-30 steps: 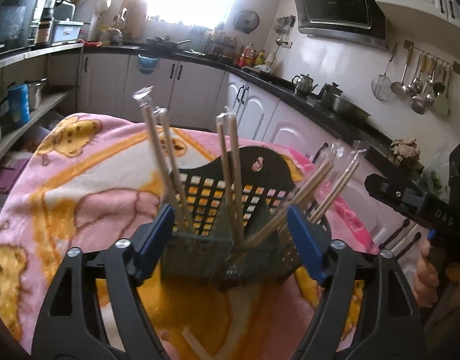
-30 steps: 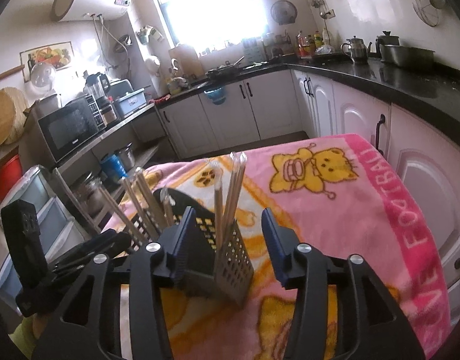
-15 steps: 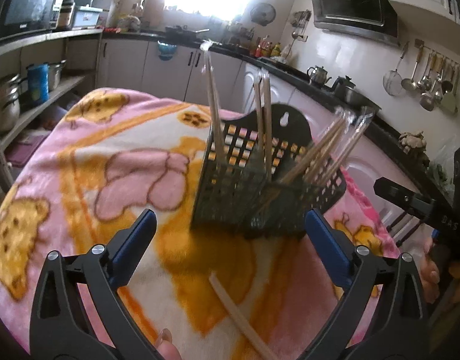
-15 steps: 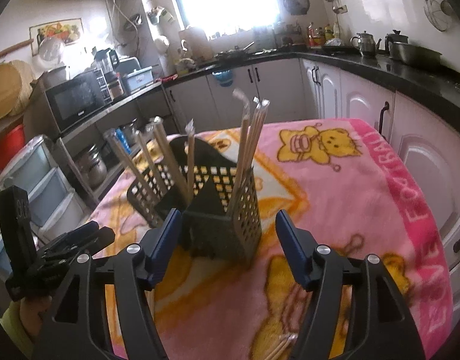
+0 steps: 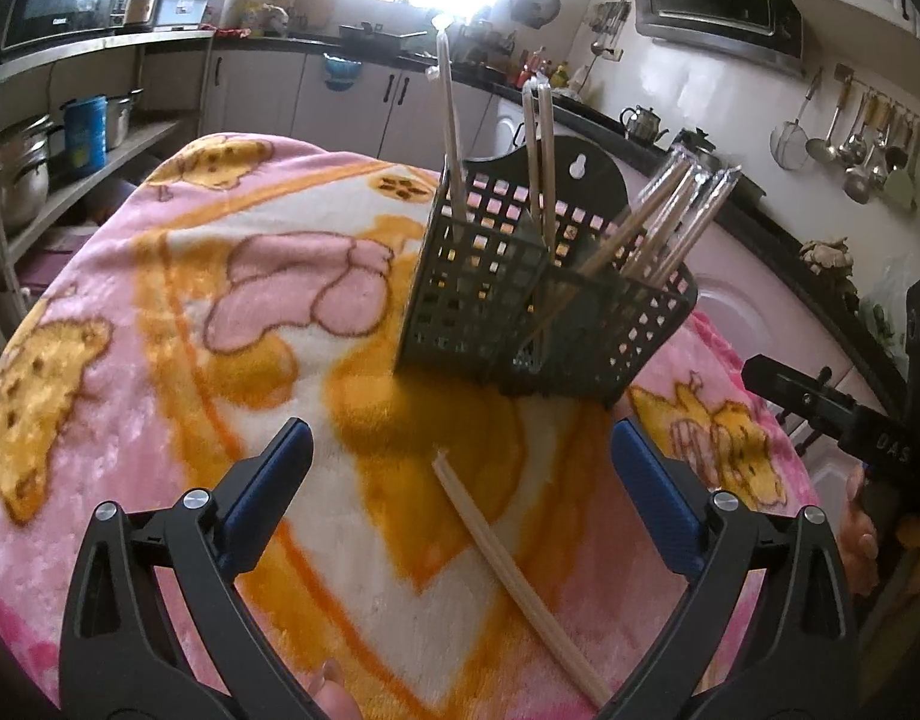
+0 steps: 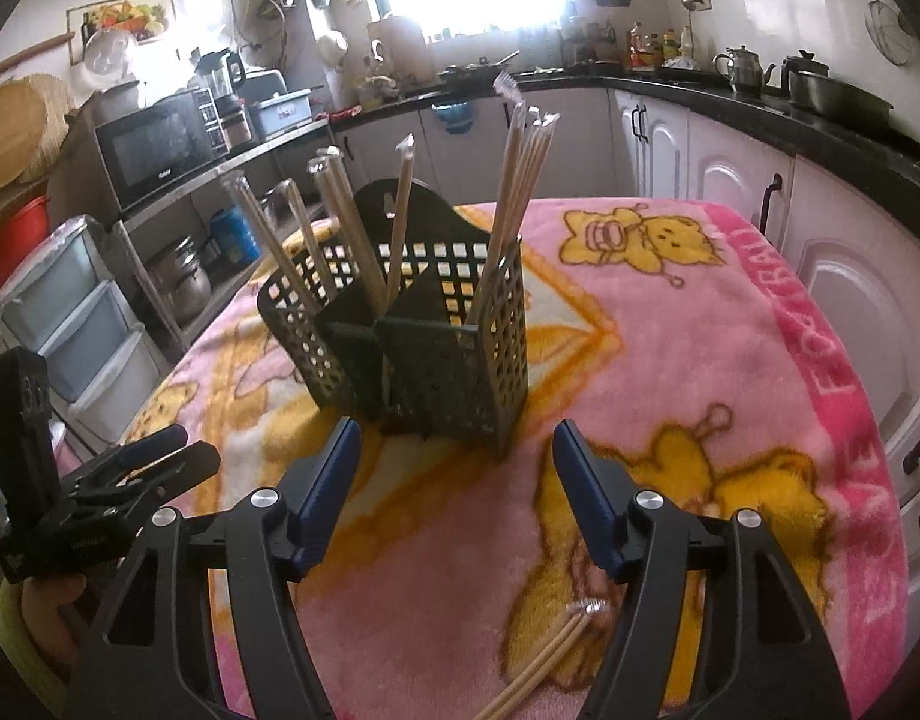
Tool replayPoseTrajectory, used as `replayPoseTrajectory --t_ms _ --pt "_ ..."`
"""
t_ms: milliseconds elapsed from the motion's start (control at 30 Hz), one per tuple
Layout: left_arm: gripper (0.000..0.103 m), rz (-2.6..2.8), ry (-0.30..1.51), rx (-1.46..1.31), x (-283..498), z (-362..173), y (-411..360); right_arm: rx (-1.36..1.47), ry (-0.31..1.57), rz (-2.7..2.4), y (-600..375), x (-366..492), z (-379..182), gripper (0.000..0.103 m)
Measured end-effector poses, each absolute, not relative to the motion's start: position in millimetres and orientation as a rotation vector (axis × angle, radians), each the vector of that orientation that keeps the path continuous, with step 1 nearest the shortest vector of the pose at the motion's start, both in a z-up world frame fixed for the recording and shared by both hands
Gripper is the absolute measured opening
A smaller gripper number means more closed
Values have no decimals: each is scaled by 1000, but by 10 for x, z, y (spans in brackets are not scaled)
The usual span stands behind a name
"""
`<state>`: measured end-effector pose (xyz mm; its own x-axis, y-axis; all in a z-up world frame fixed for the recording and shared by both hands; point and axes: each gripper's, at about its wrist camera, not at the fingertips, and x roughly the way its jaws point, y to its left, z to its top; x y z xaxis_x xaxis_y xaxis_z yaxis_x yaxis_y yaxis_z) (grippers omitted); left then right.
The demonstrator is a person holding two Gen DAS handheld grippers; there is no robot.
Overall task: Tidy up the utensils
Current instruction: 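Move both open tools down toward the last chopsticks on the blanket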
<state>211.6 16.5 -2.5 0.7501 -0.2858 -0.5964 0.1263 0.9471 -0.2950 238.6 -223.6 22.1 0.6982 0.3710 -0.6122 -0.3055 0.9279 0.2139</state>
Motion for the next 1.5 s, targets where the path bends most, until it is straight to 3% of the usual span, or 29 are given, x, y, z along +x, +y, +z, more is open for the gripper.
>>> replayPoseTrajectory --t_ms 1500 --pt "91 -313 920 -266 2066 -609 -285 189 963 338 -2656 1951 -668 65"
